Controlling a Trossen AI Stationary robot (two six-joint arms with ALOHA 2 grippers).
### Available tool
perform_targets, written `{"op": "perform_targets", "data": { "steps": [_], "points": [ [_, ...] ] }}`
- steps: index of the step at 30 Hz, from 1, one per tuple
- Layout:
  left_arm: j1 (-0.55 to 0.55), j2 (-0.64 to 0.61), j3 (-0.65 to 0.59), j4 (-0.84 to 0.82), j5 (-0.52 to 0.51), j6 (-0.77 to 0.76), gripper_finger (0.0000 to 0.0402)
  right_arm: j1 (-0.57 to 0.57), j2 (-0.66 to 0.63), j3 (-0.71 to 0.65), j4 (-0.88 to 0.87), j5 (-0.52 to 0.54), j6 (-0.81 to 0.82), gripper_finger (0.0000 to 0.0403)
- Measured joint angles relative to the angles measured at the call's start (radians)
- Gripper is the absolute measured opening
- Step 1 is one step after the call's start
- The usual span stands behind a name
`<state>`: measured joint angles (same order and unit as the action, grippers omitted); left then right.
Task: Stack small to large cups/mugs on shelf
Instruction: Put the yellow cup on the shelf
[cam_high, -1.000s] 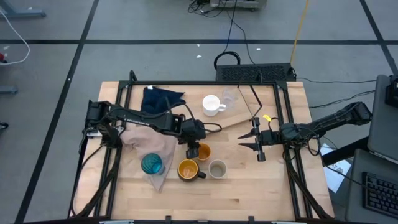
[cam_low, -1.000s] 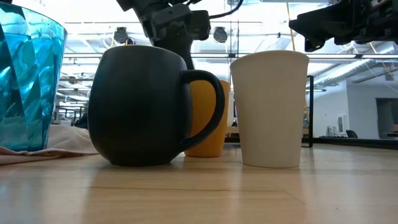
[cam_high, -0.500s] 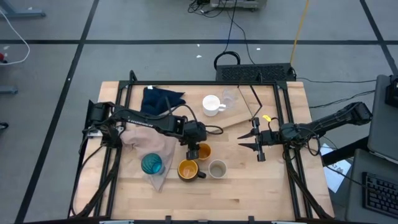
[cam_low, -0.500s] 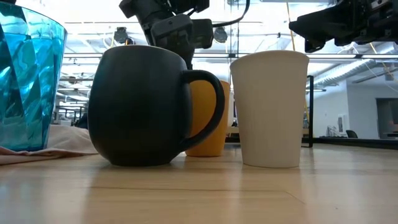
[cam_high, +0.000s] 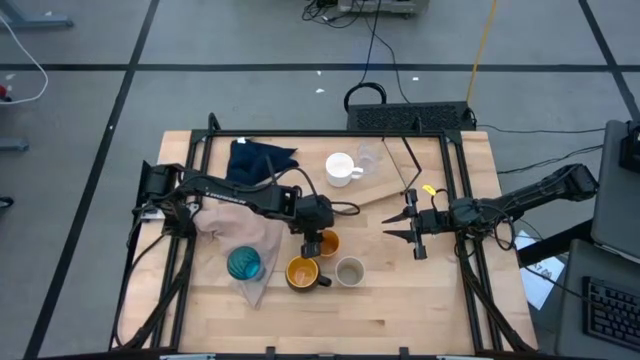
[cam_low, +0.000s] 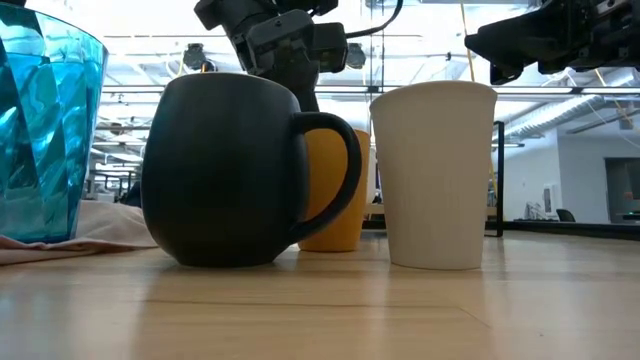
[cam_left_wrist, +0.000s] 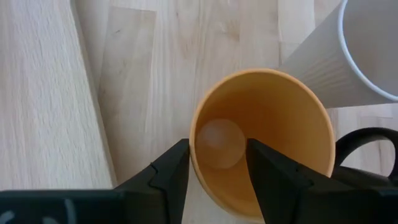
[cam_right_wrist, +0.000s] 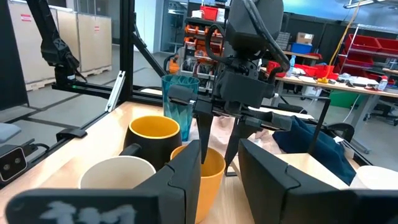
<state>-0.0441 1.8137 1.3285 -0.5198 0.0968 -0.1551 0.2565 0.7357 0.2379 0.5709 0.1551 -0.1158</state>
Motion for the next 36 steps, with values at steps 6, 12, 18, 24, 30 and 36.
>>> {"op": "perform_targets", "data": {
  "steps": [6,12,18,24,30,36],
  "points": [
    [0.005,0.0,0.0,0.004,0.0,0.004,0.0159,0.0,0.0,0.0,0.0,0.0,0.0,0.01],
    [0.012,0.003,0.0,0.025,0.028,0.016,0.0159,0.0,0.0,0.0,0.0,0.0,0.0,0.01],
    [0.021,0.026,0.0,0.034,0.042,0.019,0.0159,0.0,0.0,0.0,0.0,0.0,0.0,0.01],
    [0.021,0.027,0.001,0.046,0.042,0.021,0.0159,0.0,0.0,0.0,0.0,0.0,0.0,0.01],
    [0.021,0.027,0.001,0.044,0.071,0.021,0.0159,0.0,0.0,0.0,0.0,0.0,0.0,0.01],
    [0.022,0.027,0.001,0.044,0.072,0.021,0.0141,0.0,0.0,0.0,0.0,0.0,0.0,0.01]
  ]
}}
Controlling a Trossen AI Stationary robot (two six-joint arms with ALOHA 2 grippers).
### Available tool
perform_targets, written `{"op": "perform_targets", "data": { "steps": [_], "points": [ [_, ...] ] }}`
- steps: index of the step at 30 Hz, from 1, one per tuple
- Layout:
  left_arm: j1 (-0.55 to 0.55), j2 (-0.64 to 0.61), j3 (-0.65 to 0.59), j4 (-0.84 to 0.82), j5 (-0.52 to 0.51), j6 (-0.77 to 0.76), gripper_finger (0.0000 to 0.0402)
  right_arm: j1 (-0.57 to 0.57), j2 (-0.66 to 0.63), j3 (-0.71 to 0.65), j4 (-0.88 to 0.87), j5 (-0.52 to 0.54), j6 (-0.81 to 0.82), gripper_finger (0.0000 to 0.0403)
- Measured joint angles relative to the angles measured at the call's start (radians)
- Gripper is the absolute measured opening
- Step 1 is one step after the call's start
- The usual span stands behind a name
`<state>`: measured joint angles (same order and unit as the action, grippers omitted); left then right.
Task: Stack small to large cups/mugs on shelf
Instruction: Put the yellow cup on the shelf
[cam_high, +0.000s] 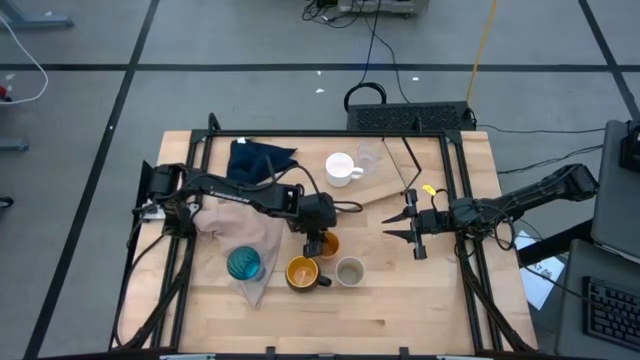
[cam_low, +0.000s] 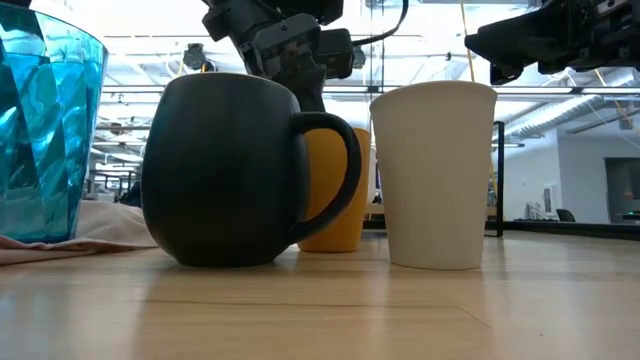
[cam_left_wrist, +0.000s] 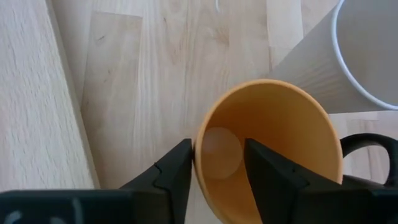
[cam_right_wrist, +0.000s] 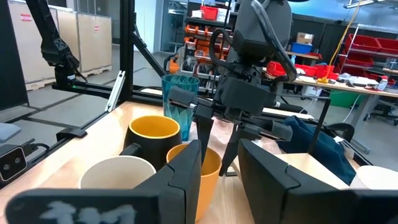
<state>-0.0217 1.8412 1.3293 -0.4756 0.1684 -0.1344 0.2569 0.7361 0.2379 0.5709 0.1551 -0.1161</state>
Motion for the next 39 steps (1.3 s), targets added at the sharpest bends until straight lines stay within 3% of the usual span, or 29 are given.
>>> {"op": "perform_targets", "data": {
  "steps": [12,29,39],
  "points": [
    [0.03,0.0,0.0,0.0,0.008,0.002,0.0011,0.0,0.0,0.0,0.0,0.0,-0.003,0.01],
    [0.05,0.001,0.045,-0.01,0.042,-0.002,0.0003,0.0,0.0,0.0,0.0,0.0,-0.004,0.01],
    [0.047,-0.002,0.228,-0.158,0.001,0.096,0.0002,0.0,0.0,0.0,0.0,0.0,-0.004,0.01]
  ]
}}
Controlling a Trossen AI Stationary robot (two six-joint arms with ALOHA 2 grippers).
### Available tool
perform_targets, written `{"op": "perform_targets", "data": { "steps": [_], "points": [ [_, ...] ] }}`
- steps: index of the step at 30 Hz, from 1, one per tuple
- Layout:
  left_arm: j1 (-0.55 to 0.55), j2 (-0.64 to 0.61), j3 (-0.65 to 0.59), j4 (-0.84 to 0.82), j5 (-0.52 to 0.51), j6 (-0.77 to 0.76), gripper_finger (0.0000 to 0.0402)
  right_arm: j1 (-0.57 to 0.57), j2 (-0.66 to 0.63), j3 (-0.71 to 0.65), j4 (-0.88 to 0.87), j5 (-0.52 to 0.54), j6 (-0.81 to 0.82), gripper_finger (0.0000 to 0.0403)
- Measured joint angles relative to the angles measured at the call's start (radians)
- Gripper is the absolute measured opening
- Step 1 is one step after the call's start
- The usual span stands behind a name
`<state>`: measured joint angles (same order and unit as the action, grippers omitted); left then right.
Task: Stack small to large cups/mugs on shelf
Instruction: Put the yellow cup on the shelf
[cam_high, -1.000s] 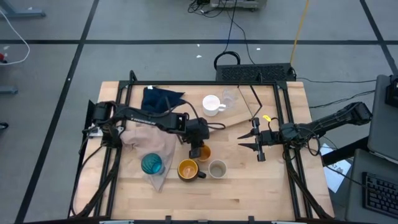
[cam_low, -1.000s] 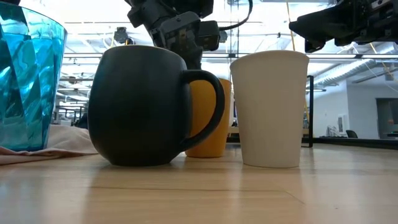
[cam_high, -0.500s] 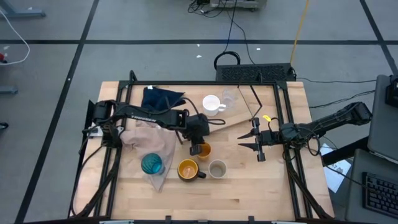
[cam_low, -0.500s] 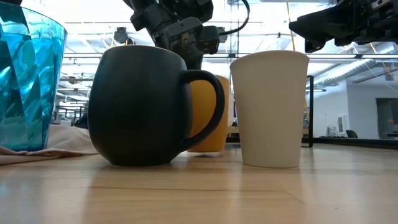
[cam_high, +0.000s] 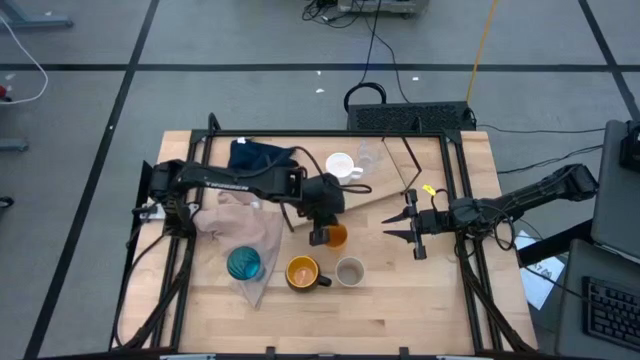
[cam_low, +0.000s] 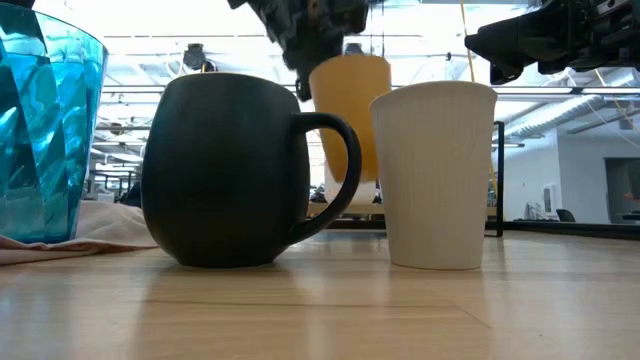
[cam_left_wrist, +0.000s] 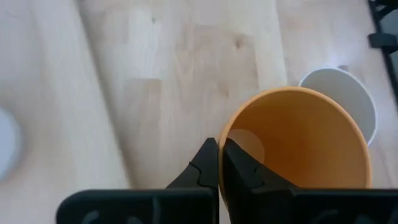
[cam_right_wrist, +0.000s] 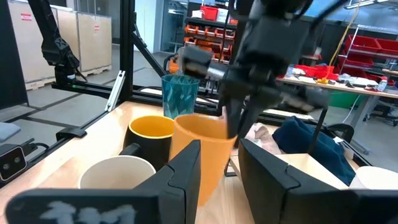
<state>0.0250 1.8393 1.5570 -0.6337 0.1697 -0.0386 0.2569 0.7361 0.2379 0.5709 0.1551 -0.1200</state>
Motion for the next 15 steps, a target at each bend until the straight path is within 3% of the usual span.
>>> {"op": "perform_targets", "data": {
  "steps": [7,15],
  "points": [
    [0.0,-0.002,0.16,-0.202,-0.143,0.086,0.0002,0.0,0.0,0.0,0.0,0.0,0.0,0.01],
    [-0.002,-0.002,0.318,-0.374,-0.148,0.056,0.0002,0.0,0.0,0.0,0.0,0.0,0.002,0.01]
  ]
}}
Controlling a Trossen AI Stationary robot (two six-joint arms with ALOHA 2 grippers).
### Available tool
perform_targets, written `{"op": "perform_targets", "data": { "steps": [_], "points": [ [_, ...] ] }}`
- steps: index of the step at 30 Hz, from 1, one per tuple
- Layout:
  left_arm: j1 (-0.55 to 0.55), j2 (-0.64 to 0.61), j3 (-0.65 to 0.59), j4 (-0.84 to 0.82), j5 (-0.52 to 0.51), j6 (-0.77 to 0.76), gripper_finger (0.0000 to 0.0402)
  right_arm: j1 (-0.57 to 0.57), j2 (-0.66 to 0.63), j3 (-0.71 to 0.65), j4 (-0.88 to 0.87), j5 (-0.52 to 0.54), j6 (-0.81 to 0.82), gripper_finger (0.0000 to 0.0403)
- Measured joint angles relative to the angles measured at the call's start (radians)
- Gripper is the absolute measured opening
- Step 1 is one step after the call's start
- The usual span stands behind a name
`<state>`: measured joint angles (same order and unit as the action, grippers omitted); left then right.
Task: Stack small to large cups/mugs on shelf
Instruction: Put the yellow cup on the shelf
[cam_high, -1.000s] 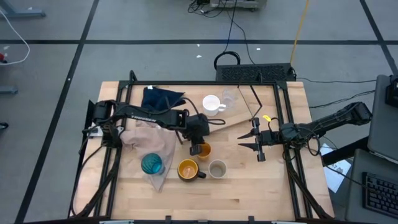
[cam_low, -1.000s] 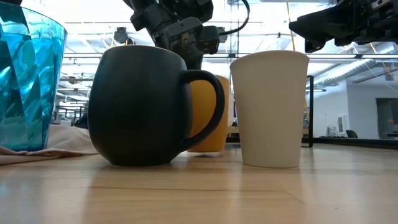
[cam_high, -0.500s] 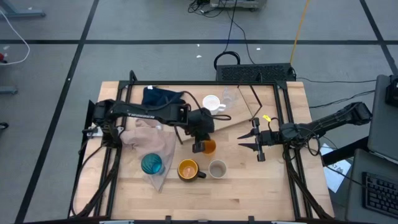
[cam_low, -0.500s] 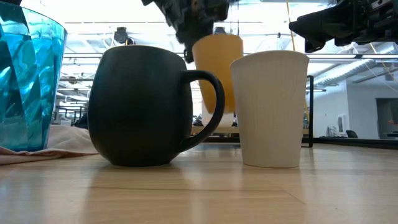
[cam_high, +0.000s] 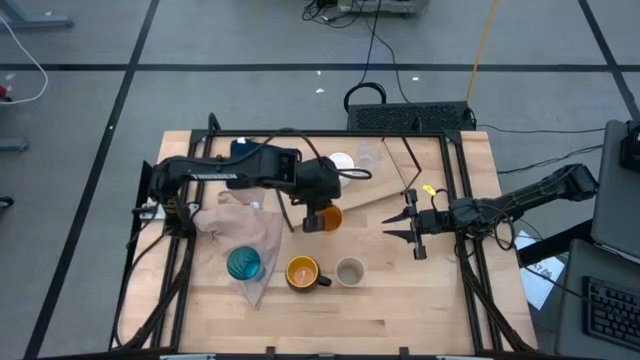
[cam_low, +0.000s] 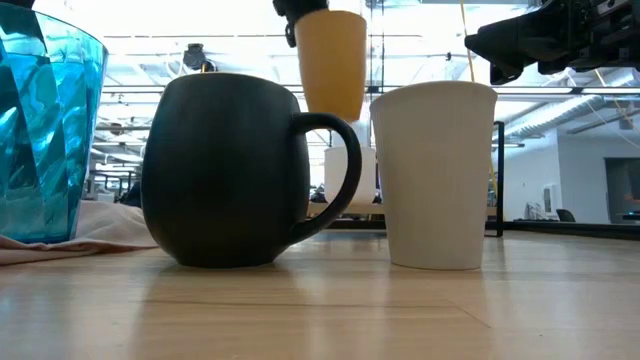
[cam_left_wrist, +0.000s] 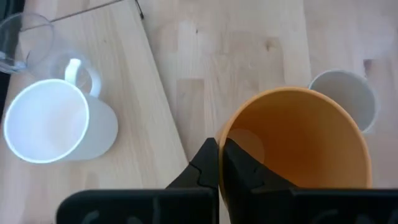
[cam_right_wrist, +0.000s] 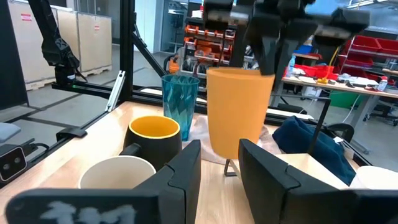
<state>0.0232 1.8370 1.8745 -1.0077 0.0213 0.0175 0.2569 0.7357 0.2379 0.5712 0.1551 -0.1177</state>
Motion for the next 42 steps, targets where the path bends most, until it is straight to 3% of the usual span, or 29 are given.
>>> {"op": "perform_targets", "data": {
  "steps": [7,14,30,35,42],
  "points": [
    [-0.012,-0.002,0.094,-0.099,-0.016,0.0,0.0002,0.0,0.0,0.0,0.0,0.0,-0.002,0.01],
    [0.07,-0.002,0.098,-0.171,-0.069,-0.001,0.0002,0.0,0.0,0.0,0.0,0.0,-0.002,0.01],
    [0.355,-0.002,0.098,-0.163,0.037,0.06,0.0002,0.0,0.0,0.0,-0.001,0.0,-0.002,0.01],
    [0.439,-0.002,0.098,-0.183,0.161,0.067,0.0002,0.0,0.0,0.0,-0.001,-0.001,-0.002,0.01],
    [0.496,0.003,0.095,-0.163,0.166,0.08,0.0002,0.0,0.0,0.0,-0.001,-0.001,-0.006,0.01]
  ]
}}
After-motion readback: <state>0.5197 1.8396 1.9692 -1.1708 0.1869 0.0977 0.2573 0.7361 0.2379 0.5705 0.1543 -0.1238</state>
